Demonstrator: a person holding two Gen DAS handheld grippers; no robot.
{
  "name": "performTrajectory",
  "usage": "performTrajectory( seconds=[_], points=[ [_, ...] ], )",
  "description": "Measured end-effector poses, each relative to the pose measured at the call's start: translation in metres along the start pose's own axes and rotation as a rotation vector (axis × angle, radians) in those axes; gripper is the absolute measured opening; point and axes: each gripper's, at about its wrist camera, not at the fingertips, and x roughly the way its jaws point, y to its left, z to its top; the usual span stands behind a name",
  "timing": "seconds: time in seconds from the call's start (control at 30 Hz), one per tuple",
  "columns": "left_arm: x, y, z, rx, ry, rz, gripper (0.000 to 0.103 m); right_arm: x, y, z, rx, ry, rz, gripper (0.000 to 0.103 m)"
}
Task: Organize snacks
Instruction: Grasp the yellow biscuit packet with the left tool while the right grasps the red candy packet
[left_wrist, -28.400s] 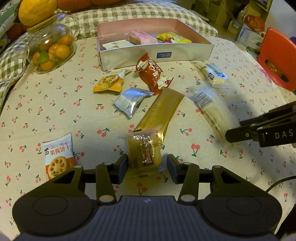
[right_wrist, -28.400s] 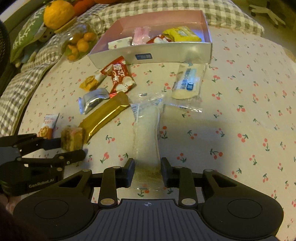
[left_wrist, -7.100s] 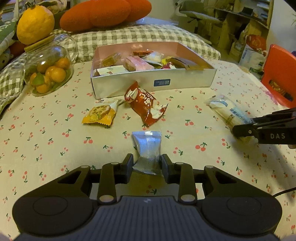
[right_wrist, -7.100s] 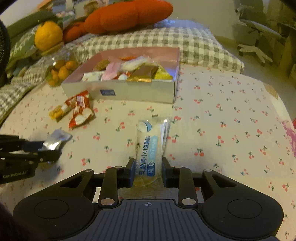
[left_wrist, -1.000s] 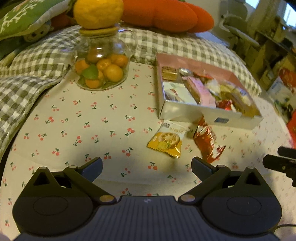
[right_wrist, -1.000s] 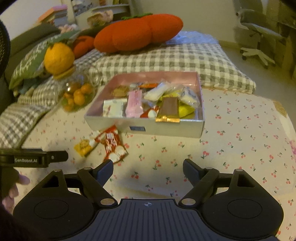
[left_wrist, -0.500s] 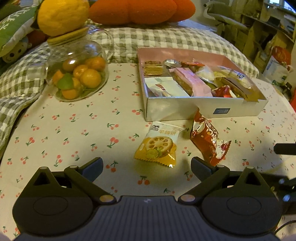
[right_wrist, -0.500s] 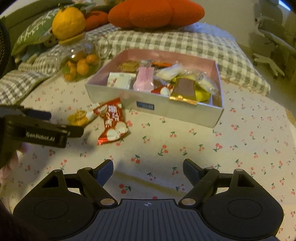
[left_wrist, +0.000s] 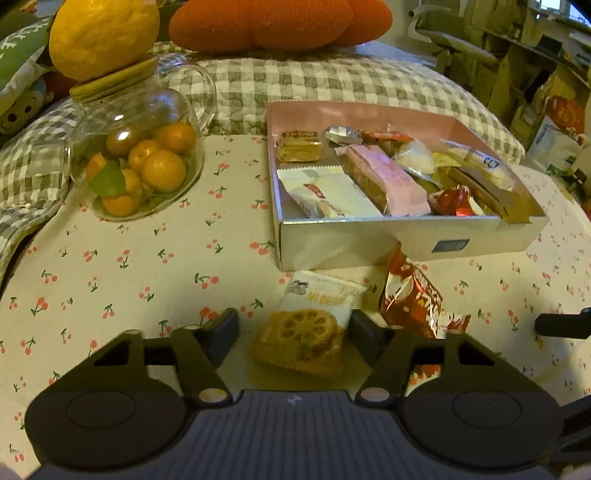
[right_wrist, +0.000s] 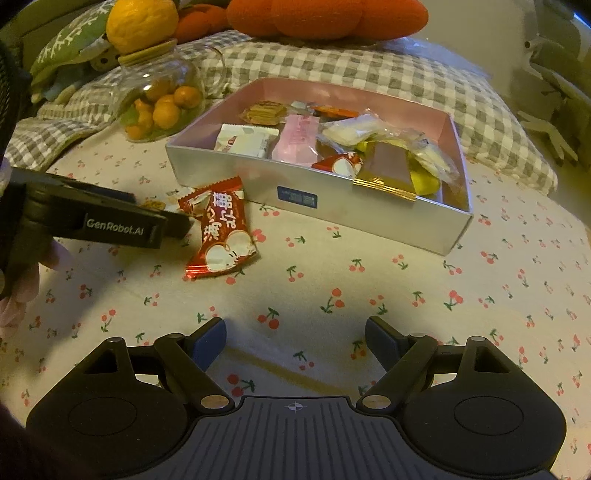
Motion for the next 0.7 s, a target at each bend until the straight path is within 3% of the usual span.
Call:
performTrajectory(
  seconds=[0.13,0.7],
  points=[
    [-0.002,0.001,0.002,-0.015,0.002,-0.007,0.039,0.004,0.001,0.004,-0.002,-0.012,0.002,0.085],
    [-0.018,0.029,-0.004,-0.072,0.083,0.065,0.035,0.027,0.025,0.032,-0.022,-0.035,0.020,0.085]
  ],
)
